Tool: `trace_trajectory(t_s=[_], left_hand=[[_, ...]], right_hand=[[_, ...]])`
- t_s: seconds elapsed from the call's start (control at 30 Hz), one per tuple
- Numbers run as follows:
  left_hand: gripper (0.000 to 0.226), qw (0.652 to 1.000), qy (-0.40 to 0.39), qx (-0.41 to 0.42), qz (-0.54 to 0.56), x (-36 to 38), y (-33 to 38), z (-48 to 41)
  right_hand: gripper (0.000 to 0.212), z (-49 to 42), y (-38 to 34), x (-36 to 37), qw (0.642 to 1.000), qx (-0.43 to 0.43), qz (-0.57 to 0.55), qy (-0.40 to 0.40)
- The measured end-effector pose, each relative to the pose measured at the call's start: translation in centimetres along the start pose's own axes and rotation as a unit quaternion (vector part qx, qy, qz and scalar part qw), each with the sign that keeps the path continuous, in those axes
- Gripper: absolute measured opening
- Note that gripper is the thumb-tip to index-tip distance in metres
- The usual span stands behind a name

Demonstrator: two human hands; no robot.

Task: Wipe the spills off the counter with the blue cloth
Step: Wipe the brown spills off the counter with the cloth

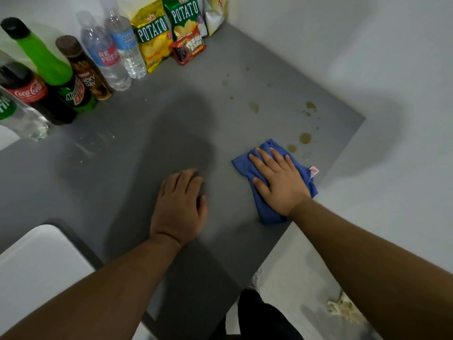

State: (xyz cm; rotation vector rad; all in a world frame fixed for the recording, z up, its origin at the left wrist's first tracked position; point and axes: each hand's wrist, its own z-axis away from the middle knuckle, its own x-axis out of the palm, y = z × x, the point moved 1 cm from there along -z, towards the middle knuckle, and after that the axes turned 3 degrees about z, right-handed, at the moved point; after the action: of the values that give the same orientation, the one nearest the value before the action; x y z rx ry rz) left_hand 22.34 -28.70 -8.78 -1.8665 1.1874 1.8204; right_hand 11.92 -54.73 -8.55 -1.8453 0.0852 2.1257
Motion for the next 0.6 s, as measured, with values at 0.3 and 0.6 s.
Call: trace_trajectory(t_s=[0.3, 0.6], left_hand=[[0.038, 1.0, 0.002, -0.009, 0.003, 0.0, 0.1, -0.1], [0.04, 0.999, -0.009, -0.03, 0.017, -0.4, 0.4, -0.2]], right_hand=[[0.061, 4.4, -0.5, 1.1, 0.996, -0.09, 0.02, -0.023], [0.063, 1.2, 1.2, 0.0, 0.999, 0.047, 0.009, -0.01]])
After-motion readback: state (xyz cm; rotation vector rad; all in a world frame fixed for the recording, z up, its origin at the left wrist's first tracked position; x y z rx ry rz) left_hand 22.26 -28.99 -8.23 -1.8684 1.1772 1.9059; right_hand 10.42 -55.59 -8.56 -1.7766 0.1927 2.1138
